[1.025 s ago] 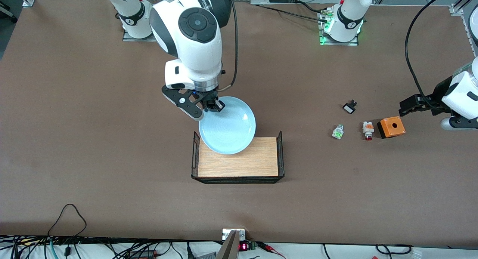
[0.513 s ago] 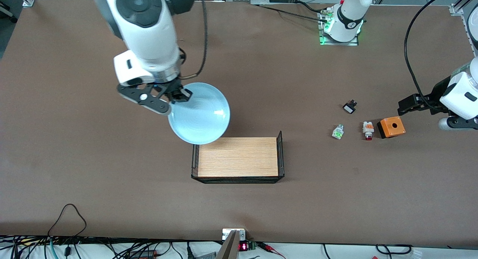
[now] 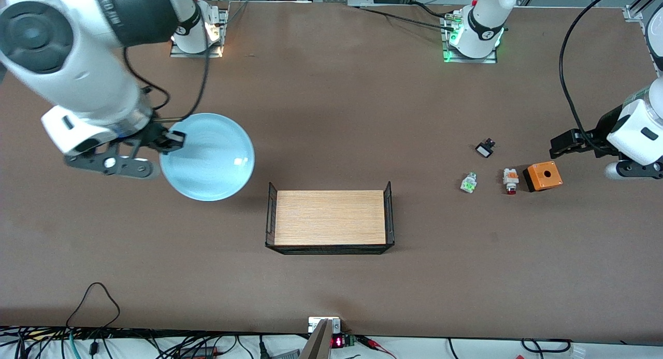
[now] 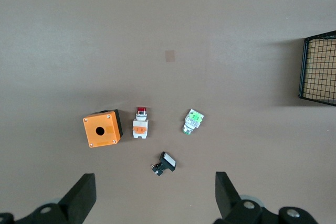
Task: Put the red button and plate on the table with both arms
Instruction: 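Lift the blue plate out of the tray and carry it beside the tray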
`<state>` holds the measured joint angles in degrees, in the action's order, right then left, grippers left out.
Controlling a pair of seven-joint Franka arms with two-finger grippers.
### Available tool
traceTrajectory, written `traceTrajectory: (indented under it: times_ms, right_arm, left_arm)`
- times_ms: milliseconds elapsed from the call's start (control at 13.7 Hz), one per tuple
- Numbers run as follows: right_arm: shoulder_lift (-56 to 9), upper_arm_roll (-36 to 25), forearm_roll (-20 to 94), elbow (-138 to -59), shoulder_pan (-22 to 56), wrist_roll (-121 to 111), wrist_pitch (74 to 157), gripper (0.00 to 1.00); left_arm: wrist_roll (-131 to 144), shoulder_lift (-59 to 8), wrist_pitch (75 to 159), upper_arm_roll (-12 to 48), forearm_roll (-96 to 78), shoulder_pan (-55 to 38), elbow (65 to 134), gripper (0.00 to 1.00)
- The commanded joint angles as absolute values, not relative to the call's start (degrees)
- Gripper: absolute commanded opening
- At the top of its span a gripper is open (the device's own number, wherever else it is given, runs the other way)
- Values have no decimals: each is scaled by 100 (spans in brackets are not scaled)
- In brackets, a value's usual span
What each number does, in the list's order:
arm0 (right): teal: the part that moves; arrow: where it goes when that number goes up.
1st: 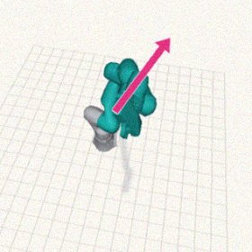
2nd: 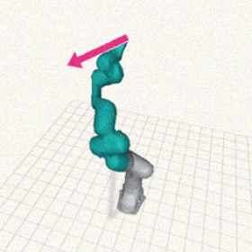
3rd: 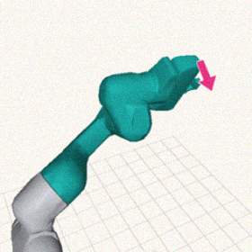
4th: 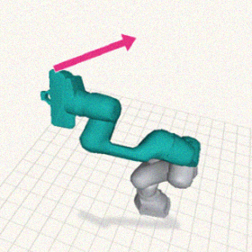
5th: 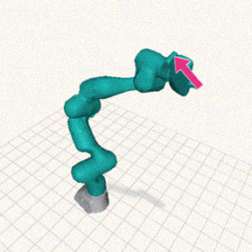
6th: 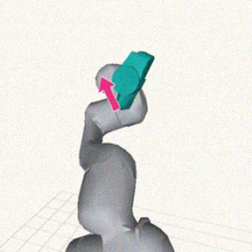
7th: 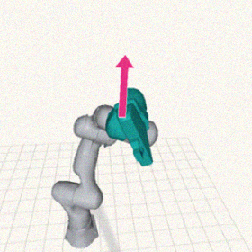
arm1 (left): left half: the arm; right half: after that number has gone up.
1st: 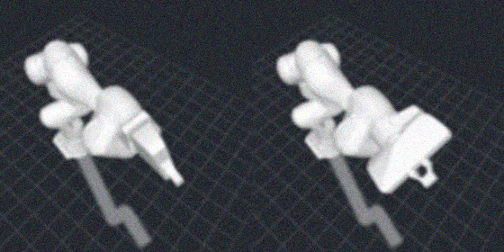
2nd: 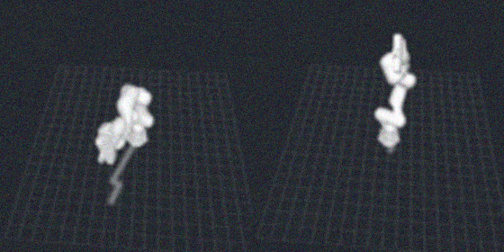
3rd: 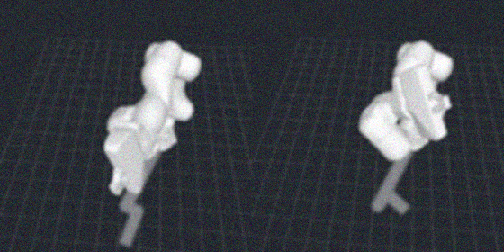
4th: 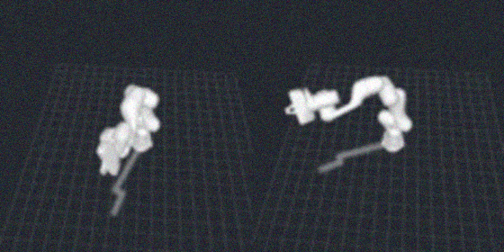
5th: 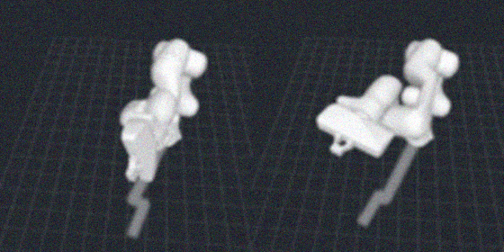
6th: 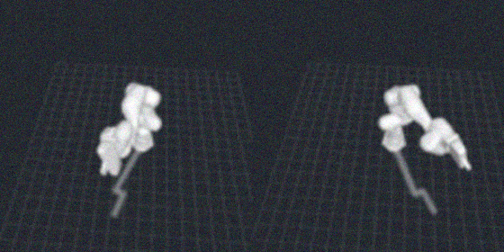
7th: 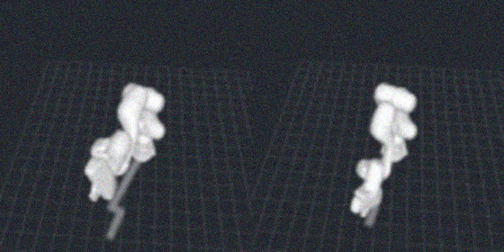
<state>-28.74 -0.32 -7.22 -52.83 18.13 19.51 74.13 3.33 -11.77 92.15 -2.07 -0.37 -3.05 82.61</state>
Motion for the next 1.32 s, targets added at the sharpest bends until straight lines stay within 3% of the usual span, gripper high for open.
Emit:
traceTrajectory:
  times_ms: [0,439,879,1245]
  right_arm:
    - [-2804,9,-694,-5273,1417,787,6953,0]
    - [-2891,-61,-703,-5282,827,-246,7171,0]
    - [-3374,-62,-826,-5335,370,-826,7602,0]
    - [-3813,-62,-809,-5642,316,-739,8427,0]
  left_arm:
    - [237,-1169,9141,-281,-184,-325,8209,100]
    - [220,-1160,9141,-281,-185,-334,8191,100]
    - [211,-1143,9176,-281,-167,-325,8165,100]
    - [211,-1143,9185,-290,-193,-325,8165,100]
